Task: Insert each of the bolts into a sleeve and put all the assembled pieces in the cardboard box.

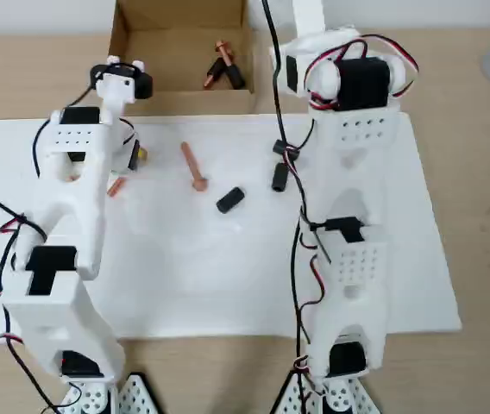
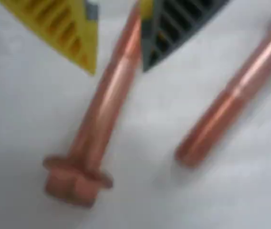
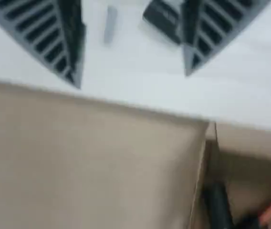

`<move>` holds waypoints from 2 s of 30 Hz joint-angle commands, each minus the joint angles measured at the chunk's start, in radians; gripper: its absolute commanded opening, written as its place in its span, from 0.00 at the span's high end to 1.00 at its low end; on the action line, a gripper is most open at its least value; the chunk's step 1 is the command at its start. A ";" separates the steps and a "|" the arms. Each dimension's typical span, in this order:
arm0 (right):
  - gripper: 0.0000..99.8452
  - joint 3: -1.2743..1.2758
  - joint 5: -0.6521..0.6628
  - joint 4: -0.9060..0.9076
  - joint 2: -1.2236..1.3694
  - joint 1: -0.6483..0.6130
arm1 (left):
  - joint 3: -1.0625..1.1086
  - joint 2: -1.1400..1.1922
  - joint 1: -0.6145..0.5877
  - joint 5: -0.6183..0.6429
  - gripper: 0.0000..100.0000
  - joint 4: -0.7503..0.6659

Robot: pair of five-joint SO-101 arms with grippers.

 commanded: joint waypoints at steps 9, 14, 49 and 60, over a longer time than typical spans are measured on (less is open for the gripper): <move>0.83 0.421 0.005 0.014 -0.283 -0.001 | -0.060 0.108 0.035 -0.037 0.92 -0.124; 0.83 0.578 0.006 0.014 -0.343 -0.001 | -0.078 0.162 0.026 -0.037 0.92 -0.138; 0.83 1.205 0.048 0.006 -0.743 -0.220 | -0.164 0.228 -0.028 -0.141 0.76 -0.008; 0.83 1.205 0.041 0.006 -0.791 -0.219 | -0.164 0.229 0.000 -0.239 0.99 0.117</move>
